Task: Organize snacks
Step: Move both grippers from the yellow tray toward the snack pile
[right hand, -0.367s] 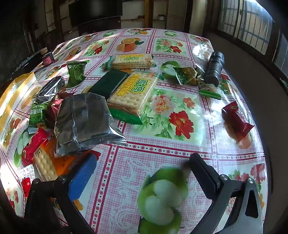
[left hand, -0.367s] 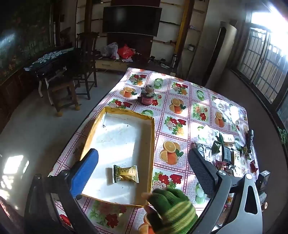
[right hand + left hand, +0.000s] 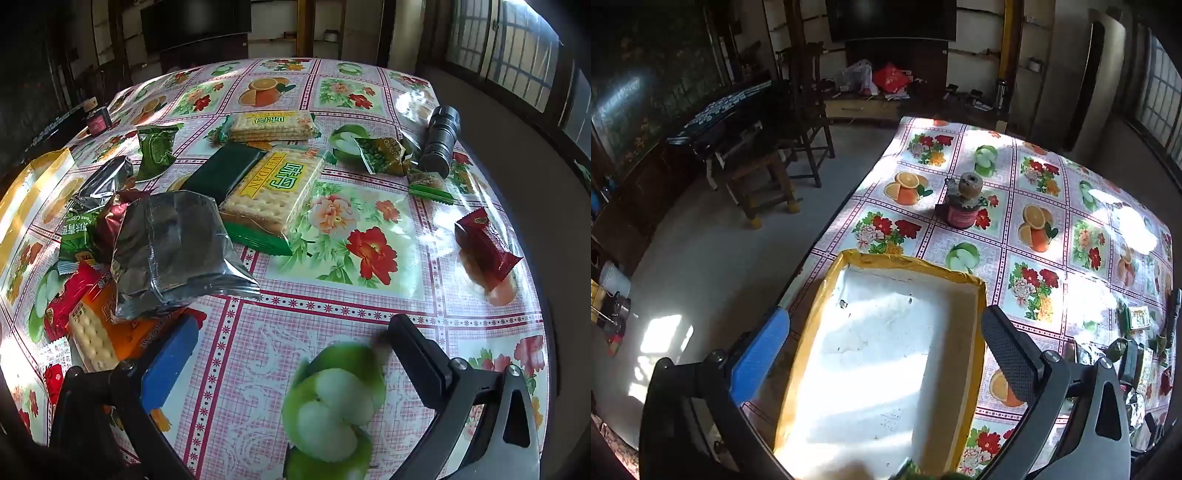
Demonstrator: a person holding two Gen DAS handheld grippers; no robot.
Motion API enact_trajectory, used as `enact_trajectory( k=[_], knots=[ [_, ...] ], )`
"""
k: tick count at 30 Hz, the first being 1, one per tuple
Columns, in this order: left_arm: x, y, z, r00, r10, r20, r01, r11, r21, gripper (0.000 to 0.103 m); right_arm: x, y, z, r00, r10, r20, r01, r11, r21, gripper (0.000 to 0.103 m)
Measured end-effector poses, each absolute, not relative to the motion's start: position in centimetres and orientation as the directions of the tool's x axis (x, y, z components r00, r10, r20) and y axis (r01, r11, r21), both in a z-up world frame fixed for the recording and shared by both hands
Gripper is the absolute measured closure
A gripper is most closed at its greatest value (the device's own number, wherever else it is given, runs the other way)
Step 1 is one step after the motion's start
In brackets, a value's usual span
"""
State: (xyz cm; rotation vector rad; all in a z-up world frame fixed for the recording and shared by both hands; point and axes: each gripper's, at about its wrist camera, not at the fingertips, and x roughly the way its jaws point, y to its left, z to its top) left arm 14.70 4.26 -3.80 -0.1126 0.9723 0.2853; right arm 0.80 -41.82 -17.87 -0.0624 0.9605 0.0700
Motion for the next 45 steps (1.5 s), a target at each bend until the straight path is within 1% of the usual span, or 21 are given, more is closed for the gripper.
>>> enact_trajectory(
  k=[3, 6, 9, 12, 16, 20, 27, 28, 30, 32, 34, 35, 36, 38, 39, 45],
  knots=[
    [15.3, 2.3, -6.2, 0.479, 0.167, -0.862, -0.235, 0.970, 0.057, 0.001, 0.8, -41.8, -17.9, 0.571, 0.032, -0.820, -0.087, 0.996, -0.022, 0.000],
    [14.6, -0.6, -7.4, 0.481, 0.147, -0.864, -0.186, 0.981, 0.063, 0.000, 0.8, -41.8, -17.9, 0.571, 0.032, -0.820, -0.087, 0.996, -0.022, 0.000],
    [14.0, -3.7, -8.4, 0.475, 0.087, -0.876, -0.123, 0.992, 0.032, 0.000, 0.8, -41.8, -17.9, 0.571, 0.032, -0.820, -0.087, 0.996, -0.022, 0.000],
    [12.7, -6.9, -8.4, 0.488, 0.082, -0.869, -0.081, 0.996, 0.048, 0.000, 0.8, -41.8, -17.9, 0.571, 0.032, -0.820, -0.087, 0.996, -0.022, 0.000],
    [10.6, -11.1, -8.2, 0.503, 0.018, -0.864, -0.045, 0.999, -0.005, 0.000, 0.8, -41.8, -17.9, 0.571, 0.032, -0.820, -0.087, 0.996, -0.022, 0.000],
    [7.8, -15.5, -7.8, 0.514, -0.012, -0.858, 0.015, 1.000, -0.005, 0.000, 0.8, -41.7, -17.9, 0.573, 0.028, -0.819, -0.085, 0.996, -0.025, 0.000],
    [2.6, -18.7, -7.8, 0.542, -0.012, -0.840, 0.061, 0.998, 0.025, 0.000, 0.8, -41.6, -17.8, 0.564, 0.042, -0.824, -0.095, 0.995, -0.014, 0.000],
    [2.0, -18.9, -7.9, 0.545, -0.010, -0.839, 0.063, 0.998, 0.029, 0.000, 0.6, -41.5, -17.7, 0.565, 0.068, -0.822, -0.117, 0.993, 0.002, 0.000],
    [1.1, -19.5, -8.3, 0.549, -0.007, -0.836, 0.080, 0.996, 0.044, 0.000, -0.8, -41.6, -16.1, 0.599, 0.134, -0.789, -0.119, 0.990, 0.078, 0.014],
    [0.3, -20.1, -8.6, 0.555, 0.005, -0.832, 0.091, 0.994, 0.066, 0.000, -3.1, -42.0, -13.6, 0.648, 0.241, -0.723, -0.108, 0.968, 0.226, 0.014],
    [-0.5, -20.4, -8.7, 0.575, 0.023, -0.818, 0.094, 0.991, 0.094, 0.000, -4.8, -41.9, -11.7, 0.645, 0.348, -0.680, -0.123, 0.926, 0.357, 0.013],
    [-0.9, -20.6, -8.7, 0.587, 0.041, -0.809, 0.088, 0.990, 0.114, 0.000, -5.2, -41.0, -10.8, 0.643, 0.357, -0.677, -0.135, 0.924, 0.358, 0.013],
    [-1.3, -20.6, -8.7, 0.595, 0.062, -0.801, 0.080, 0.988, 0.136, 0.000, -5.8, -40.1, -10.0, 0.658, 0.333, -0.675, -0.152, 0.937, 0.313, 0.013],
    [-1.8, -20.4, -8.8, 0.603, 0.096, -0.792, 0.061, 0.984, 0.166, 0.000, -6.7, -38.2, -8.8, 0.692, 0.223, -0.687, -0.141, 0.975, 0.175, 0.013],
    [-1.9, -20.2, -8.9, 0.606, 0.101, -0.789, 0.058, 0.984, 0.171, 0.000, -6.8, -37.3, -8.5, 0.695, 0.193, -0.693, -0.140, 0.981, 0.133, 0.013],
    [-2.7, -18.7, -8.7, 0.613, 0.132, -0.779, 0.026, 0.982, 0.186, 0.000, -6.3, -35.0, -8.5, 0.692, 0.184, -0.698, -0.158, 0.982, 0.102, 0.013]
  ],
)
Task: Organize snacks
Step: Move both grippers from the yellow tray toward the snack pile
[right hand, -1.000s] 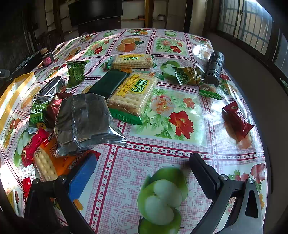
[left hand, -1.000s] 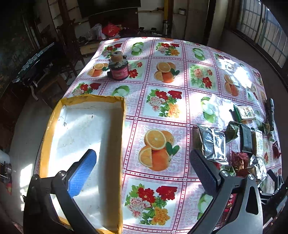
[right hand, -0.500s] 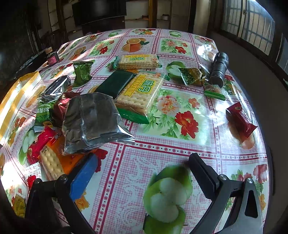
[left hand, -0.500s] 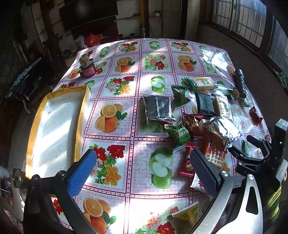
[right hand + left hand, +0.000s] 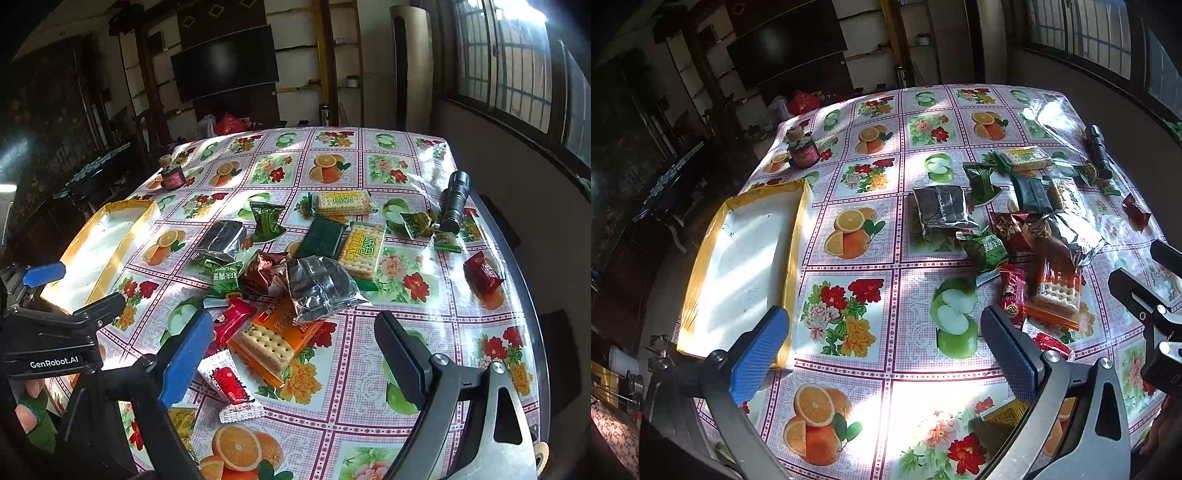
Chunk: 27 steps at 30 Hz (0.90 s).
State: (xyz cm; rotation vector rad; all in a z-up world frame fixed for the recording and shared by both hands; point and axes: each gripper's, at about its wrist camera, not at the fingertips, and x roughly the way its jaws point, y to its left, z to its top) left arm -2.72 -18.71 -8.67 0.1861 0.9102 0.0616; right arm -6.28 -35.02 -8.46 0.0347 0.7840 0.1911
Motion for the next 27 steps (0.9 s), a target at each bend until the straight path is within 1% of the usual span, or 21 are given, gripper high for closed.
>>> enact_trajectory(
  k=[9, 27],
  knots=[
    [-3.2, -16.9, -8.3, 0.622, 0.092, -0.778, 0.015, 0.991, 0.130, 0.000, -6.7, -33.5, -8.4, 0.691, 0.131, -0.711, -0.157, 0.987, 0.029, 0.013],
    [-3.0, -17.4, -8.6, 0.603, 0.069, -0.795, 0.042, 0.992, 0.118, 0.000, -6.5, -33.4, -8.6, 0.677, 0.095, -0.730, -0.147, 0.989, -0.008, 0.013]
  ],
)
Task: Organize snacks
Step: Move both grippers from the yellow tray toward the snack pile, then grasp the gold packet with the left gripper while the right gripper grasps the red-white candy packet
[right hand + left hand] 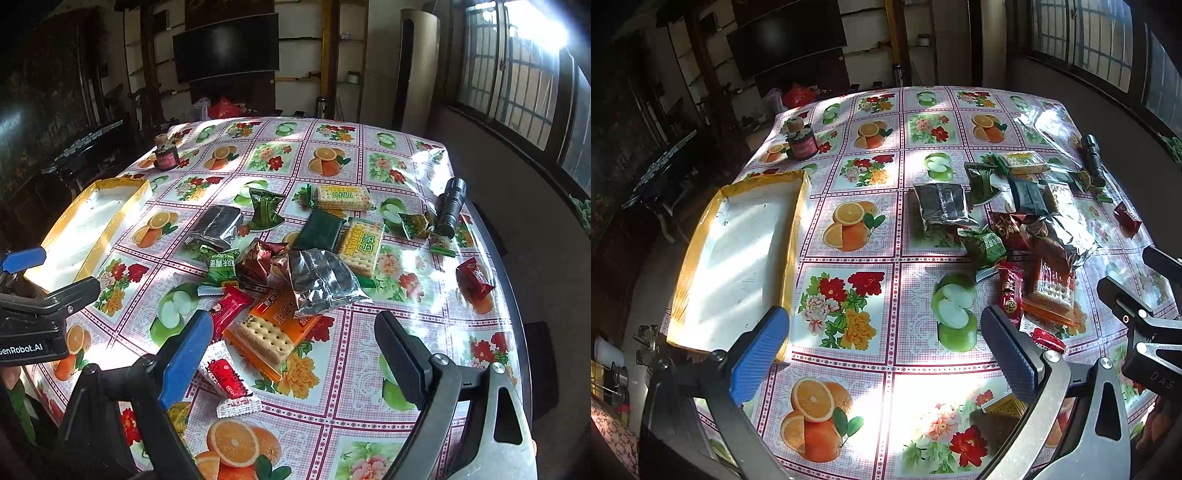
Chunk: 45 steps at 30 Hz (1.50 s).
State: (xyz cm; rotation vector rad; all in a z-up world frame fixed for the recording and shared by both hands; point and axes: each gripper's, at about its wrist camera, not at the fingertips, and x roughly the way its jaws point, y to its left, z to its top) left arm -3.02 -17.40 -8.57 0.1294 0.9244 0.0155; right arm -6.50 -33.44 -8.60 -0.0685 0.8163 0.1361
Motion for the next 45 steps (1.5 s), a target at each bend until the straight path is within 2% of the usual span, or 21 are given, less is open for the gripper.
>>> enact_trajectory(
  k=[6, 11, 13, 14, 18, 22, 25, 30, 32, 36, 39, 40, 41, 42, 43, 45],
  knots=[
    [-2.7, -17.4, -9.4, 0.578, 0.038, -0.815, 0.061, 0.994, 0.090, 0.000, -6.1, -34.8, -9.7, 0.638, 0.185, -0.748, -0.180, 0.980, 0.089, 0.013],
    [-2.4, -18.3, -10.5, 0.545, -0.004, -0.839, 0.108, 0.992, 0.065, 0.000, -6.0, -35.9, -10.8, 0.612, 0.202, -0.765, -0.186, 0.977, 0.109, 0.015],
    [-2.4, -18.9, -10.9, 0.526, -0.032, -0.850, 0.137, 0.989, 0.048, 0.000, -6.2, -36.2, -11.1, 0.604, 0.231, -0.763, -0.196, 0.971, 0.139, 0.022],
    [-2.4, -19.2, -11.2, 0.511, -0.055, -0.858, 0.154, 0.988, 0.028, 0.000, -6.2, -36.4, -11.3, 0.599, 0.239, -0.764, -0.199, 0.969, 0.147, 0.029],
    [-3.1, -20.1, -12.2, 0.461, -0.111, -0.880, 0.202, 0.979, -0.018, 0.000, -6.4, -36.6, -11.9, 0.577, 0.262, -0.774, -0.216, 0.962, 0.165, 0.039],
    [-5.1, -20.6, -13.5, 0.388, -0.176, -0.905, 0.284, 0.957, -0.064, 0.000, -7.2, -36.0, -12.1, 0.538, 0.365, -0.760, -0.296, 0.926, 0.235, 0.041],
    [-6.6, -21.7, -14.7, 0.322, -0.206, -0.924, 0.347, 0.934, -0.087, 0.000, -7.5, -34.9, -12.8, 0.502, 0.381, -0.776, -0.337, 0.913, 0.231, 0.041],
    [-7.6, -23.6, -16.6, 0.270, -0.195, -0.943, 0.391, 0.917, -0.077, 0.002, -7.6, -34.0, -13.5, 0.456, 0.418, -0.785, -0.376, 0.891, 0.256, 0.052],
    [-7.5, -23.5, -17.6, 0.256, -0.180, -0.950, 0.388, 0.919, -0.070, 0.020, -7.6, -33.4, -13.7, 0.440, 0.432, -0.788, -0.400, 0.879, 0.259, 0.052],
    [-7.3, -22.1, -17.8, 0.290, -0.169, -0.942, 0.375, 0.926, -0.051, 0.031, -6.9, -31.7, -15.0, 0.398, 0.426, -0.812, -0.434, 0.868, 0.243, 0.052],
    [-7.0, -20.6, -17.5, 0.305, -0.175, -0.936, 0.359, 0.931, -0.057, 0.045, -6.2, -30.5, -16.1, 0.381, 0.395, -0.836, -0.448, 0.870, 0.206, 0.053],
    [-6.7, -20.3, -17.4, 0.311, -0.173, -0.934, 0.353, 0.934, -0.056, 0.052, -6.1, -30.1, -16.5, 0.379, 0.376, -0.846, -0.454, 0.872, 0.184, 0.054],
    [-6.6, -19.9, -17.3, 0.319, -0.168, -0.933, 0.343, 0.938, -0.052, 0.063, -6.3, -29.8, -16.5, 0.400, 0.369, -0.839, -0.469, 0.869, 0.159, 0.058],
    [-6.4, -19.5, -17.1, 0.325, -0.163, -0.932, 0.332, 0.942, -0.049, 0.069, -6.4, -29.6, -16.6, 0.400, 0.367, -0.840, -0.477, 0.866, 0.151, 0.072],
    [-6.1, -19.1, -17.1, 0.327, -0.165, -0.930, 0.323, 0.945, -0.054, 0.077, -6.4, -29.6, -16.6, 0.404, 0.364, -0.840, -0.473, 0.868, 0.149, 0.078],
    [-5.6, -18.4, -17.0, 0.311, -0.203, -0.929, 0.319, 0.943, -0.100, 0.078, -6.4, -29.8, -16.6, 0.403, 0.368, -0.838, -0.461, 0.873, 0.161, 0.080]
  ],
)
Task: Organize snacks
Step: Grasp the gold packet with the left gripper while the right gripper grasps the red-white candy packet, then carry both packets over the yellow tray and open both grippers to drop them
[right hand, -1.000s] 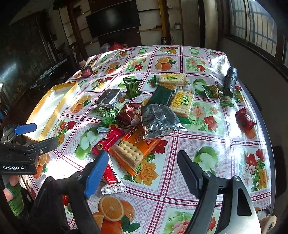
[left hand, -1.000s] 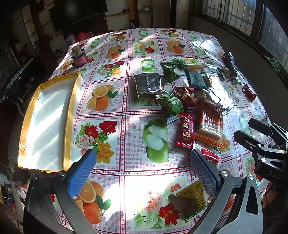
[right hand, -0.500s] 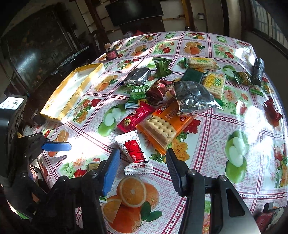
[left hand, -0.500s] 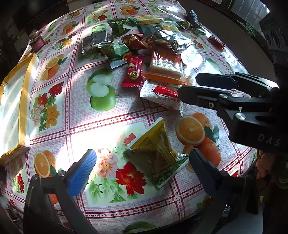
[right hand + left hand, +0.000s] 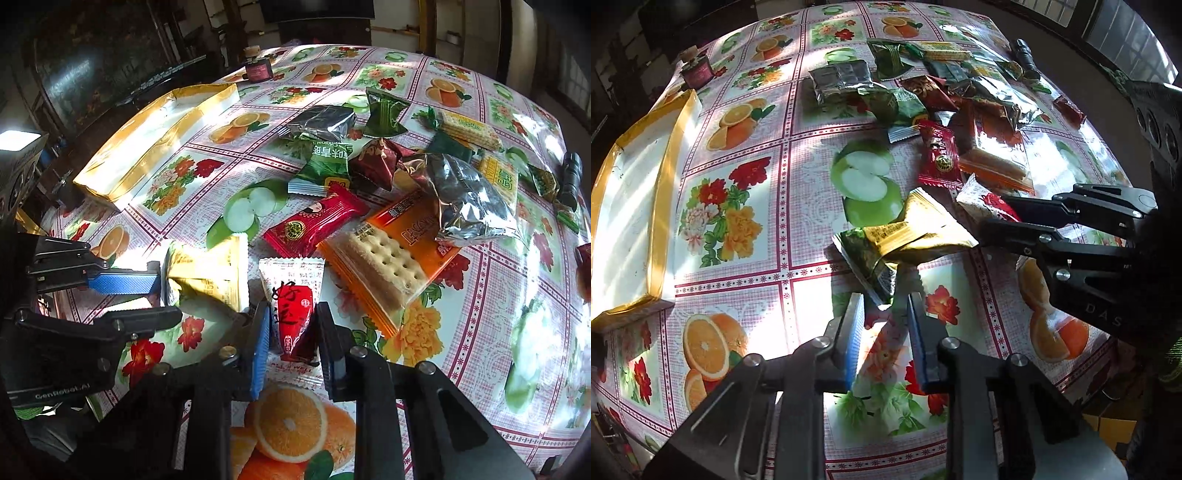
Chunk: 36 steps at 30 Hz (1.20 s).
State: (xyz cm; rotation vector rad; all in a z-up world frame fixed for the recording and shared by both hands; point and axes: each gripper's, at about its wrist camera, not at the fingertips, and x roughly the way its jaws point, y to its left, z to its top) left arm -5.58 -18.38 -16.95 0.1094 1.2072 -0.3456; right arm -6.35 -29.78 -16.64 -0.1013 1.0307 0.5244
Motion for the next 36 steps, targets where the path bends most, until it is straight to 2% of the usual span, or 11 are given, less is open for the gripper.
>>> enact_trajectory(
  k=[3, 5, 7, 12, 13, 15, 17, 19, 22, 29, 36],
  knots=[
    [-5.3, -18.2, -16.3, 0.320, -0.216, -0.922, 0.339, 0.935, -0.101, 0.068, -6.5, -30.0, -16.6, 0.401, 0.371, -0.838, -0.451, 0.876, 0.172, 0.080],
    [-5.3, -18.4, -15.3, 0.373, -0.198, -0.907, 0.377, 0.925, -0.047, 0.028, -6.6, -30.2, -16.6, 0.399, 0.374, -0.837, -0.446, 0.877, 0.179, 0.080],
    [-5.3, -19.1, -14.2, 0.446, -0.189, -0.875, 0.441, 0.897, 0.031, 0.014, -6.6, -30.3, -16.6, 0.397, 0.376, -0.837, -0.443, 0.877, 0.185, 0.080],
    [-4.7, -21.9, -14.2, 0.491, -0.157, -0.857, 0.571, 0.800, 0.181, 0.013, -6.7, -30.4, -16.5, 0.396, 0.380, -0.836, -0.435, 0.879, 0.193, 0.080],
    [-4.4, -22.3, -14.6, 0.488, -0.145, -0.861, 0.583, 0.788, 0.198, 0.014, -6.7, -30.6, -16.6, 0.395, 0.383, -0.835, -0.433, 0.879, 0.198, 0.080],
    [-3.9, -22.7, -15.6, 0.465, -0.134, -0.875, 0.601, 0.773, 0.201, 0.029, -6.8, -30.7, -16.6, 0.395, 0.386, -0.834, -0.428, 0.880, 0.205, 0.080],
    [-3.6, -22.8, -16.6, 0.421, -0.136, -0.897, 0.617, 0.768, 0.173, 0.065, -6.9, -30.9, -16.6, 0.395, 0.387, -0.833, -0.425, 0.881, 0.208, 0.080],
    [-3.7, -22.4, -16.7, 0.433, -0.144, -0.890, 0.603, 0.780, 0.167, 0.067, -7.0, -31.0, -16.5, 0.400, 0.386, -0.831, -0.419, 0.884, 0.209, 0.080],
    [-4.0, -21.5, -16.2, 0.438, -0.167, -0.883, 0.575, 0.808, 0.132, 0.080, -7.0, -31.1, -16.3, 0.415, 0.378, -0.827, -0.408, 0.890, 0.203, 0.082],
    [-3.6, -16.8, -13.7, 0.470, -0.194, -0.861, 0.419, 0.908, 0.024, 0.084, -7.0, -29.7, -14.0, 0.452, 0.414, -0.790, -0.436, 0.875, 0.209, 0.083],
    [-3.3, -12.0, -11.2, 0.543, -0.118, -0.831, 0.227, 0.974, 0.009, 0.084, -6.2, -27.0, -13.1, 0.445, 0.456, -0.771, -0.484, 0.847, 0.221, 0.083]
  ],
)
